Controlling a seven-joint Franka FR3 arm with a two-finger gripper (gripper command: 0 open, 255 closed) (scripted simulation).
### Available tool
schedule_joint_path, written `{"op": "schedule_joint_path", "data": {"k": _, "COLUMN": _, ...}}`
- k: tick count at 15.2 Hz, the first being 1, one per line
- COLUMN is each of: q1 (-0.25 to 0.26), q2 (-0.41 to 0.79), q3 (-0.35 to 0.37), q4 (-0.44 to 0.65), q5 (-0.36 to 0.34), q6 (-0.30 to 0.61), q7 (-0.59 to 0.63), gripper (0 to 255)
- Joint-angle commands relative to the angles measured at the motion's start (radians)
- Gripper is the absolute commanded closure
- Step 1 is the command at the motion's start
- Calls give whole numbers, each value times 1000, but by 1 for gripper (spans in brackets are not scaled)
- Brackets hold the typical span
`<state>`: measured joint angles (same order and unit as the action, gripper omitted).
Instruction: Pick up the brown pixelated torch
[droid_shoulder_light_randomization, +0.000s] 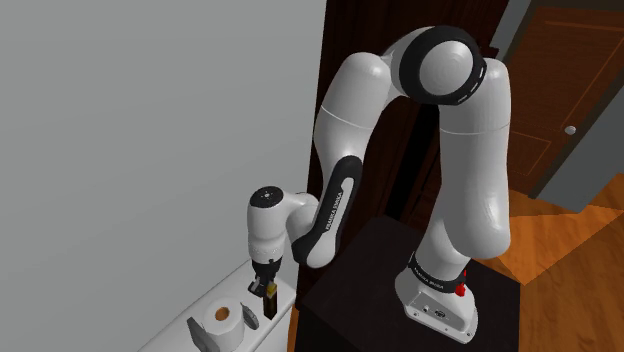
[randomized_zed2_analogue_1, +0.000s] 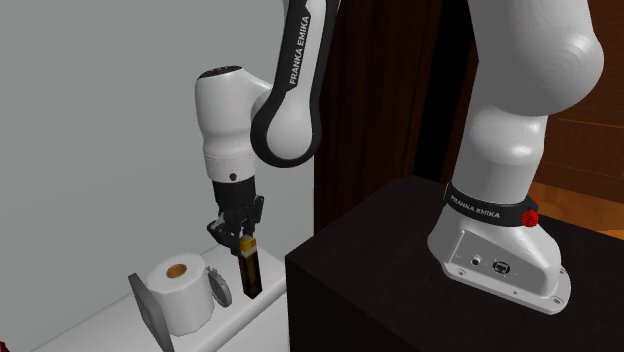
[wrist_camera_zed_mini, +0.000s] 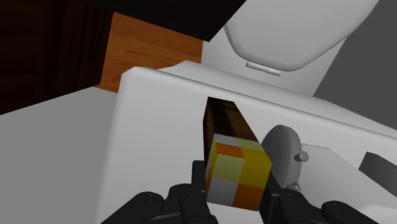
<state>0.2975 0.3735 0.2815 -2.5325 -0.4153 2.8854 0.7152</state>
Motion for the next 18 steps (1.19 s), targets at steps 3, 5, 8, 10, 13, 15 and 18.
{"op": "schedule_joint_path", "data": {"k": 3, "q1": -21, "q2": -31, "q3": 30, "q4": -11, "q5": 28, "q6": -23, "q7": -19, "gripper": 255}}
{"op": "schedule_joint_path", "data": {"k": 5, "q1": -45, "q2": -63, "q3": 61, "q4": -20, "q5": 60, "q6": -46, "q7": -43, "gripper": 255}}
{"op": "schedule_joint_path", "data": {"k": 8, "q1": -78, "q2": -112, "q3": 105, "q4": -31, "q5": 113, "q6": -81, "q7": -83, "gripper": 255}}
{"op": "schedule_joint_path", "data": {"k": 10, "q1": -97, "q2": -145, "q3": 132, "q4": -37, "q5": 151, "q6": -106, "q7": -111, "gripper": 255}}
{"op": "schedule_joint_path", "data": {"k": 13, "q1": -121, "q2": -195, "q3": 168, "q4": -44, "q5": 211, "q6": -143, "q7": -155, "gripper": 255}}
{"op": "schedule_joint_path", "data": {"k": 15, "q1": -133, "q2": -228, "q3": 187, "q4": -47, "q5": 252, "q6": -169, "q7": -185, "gripper": 255}}
{"op": "schedule_joint_path", "data": {"k": 18, "q1": -137, "q2": -248, "q3": 196, "q4": -48, "q5": 275, "q6": -185, "q7": -201, "gripper": 255}}
